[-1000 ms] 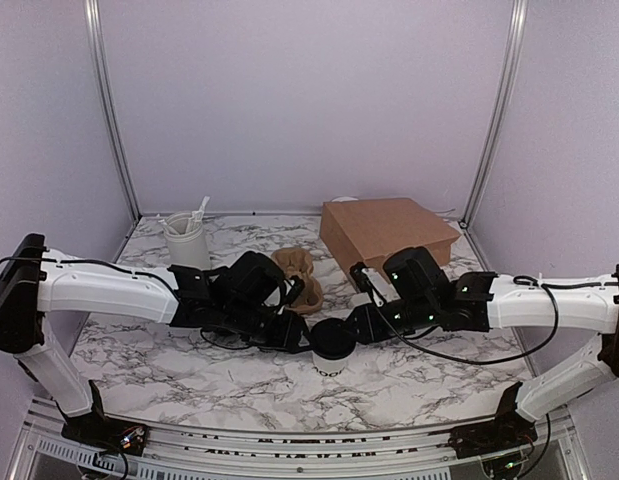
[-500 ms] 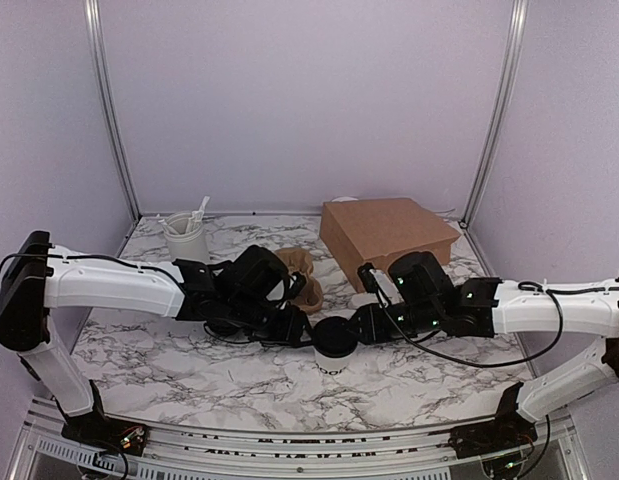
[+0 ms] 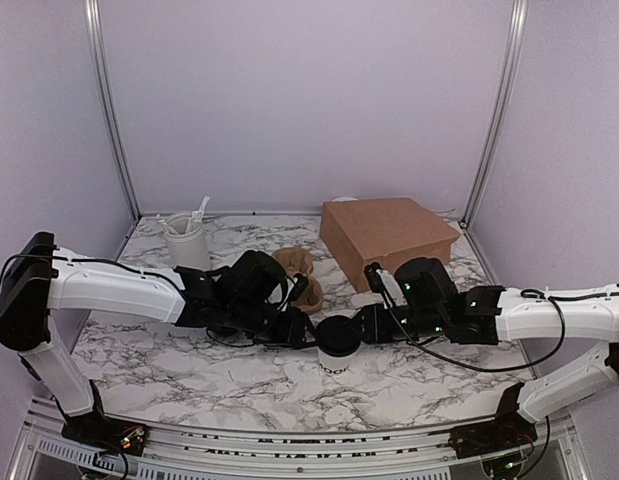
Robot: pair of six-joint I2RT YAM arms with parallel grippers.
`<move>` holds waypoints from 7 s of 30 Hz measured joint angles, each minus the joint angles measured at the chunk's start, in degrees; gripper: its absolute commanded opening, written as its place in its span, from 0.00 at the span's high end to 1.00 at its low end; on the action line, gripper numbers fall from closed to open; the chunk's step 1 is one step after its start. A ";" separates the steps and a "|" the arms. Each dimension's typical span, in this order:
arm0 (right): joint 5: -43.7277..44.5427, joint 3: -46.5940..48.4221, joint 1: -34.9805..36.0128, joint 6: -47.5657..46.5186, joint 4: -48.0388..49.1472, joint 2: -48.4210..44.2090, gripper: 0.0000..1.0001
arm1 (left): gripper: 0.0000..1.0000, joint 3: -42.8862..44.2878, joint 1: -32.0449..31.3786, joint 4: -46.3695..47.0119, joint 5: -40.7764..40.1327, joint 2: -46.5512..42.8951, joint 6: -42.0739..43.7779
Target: Pack the takeout coffee
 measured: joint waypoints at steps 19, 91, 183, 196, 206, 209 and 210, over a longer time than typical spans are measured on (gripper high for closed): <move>0.22 5.92 -0.04 -3.78 -3.74 4.85 0.68 | 0.58 3.54 -0.02 -6.88 -2.40 -0.87 2.16; -19.19 -2.27 -5.95 5.31 19.10 5.18 1.00 | 0.97 0.33 5.03 11.28 10.36 -5.40 -3.02; -25.59 -2.38 -7.76 8.83 24.61 -0.96 1.00 | 1.00 -2.34 4.31 22.40 10.67 3.85 -4.02; -26.56 -7.39 -4.76 8.72 25.16 5.49 1.00 | 1.00 -1.99 4.04 21.86 10.12 3.85 -4.00; -21.99 3.98 -4.81 1.64 12.04 -1.90 0.77 | 0.92 2.34 3.98 12.48 8.96 2.67 -1.40; -18.03 6.71 -5.25 -1.79 7.50 -2.99 0.54 | 0.83 4.00 3.98 9.01 8.04 0.66 -0.26; -16.81 7.26 -5.35 -2.62 6.01 -3.08 0.48 | 0.79 4.37 3.98 8.20 7.72 -0.15 0.20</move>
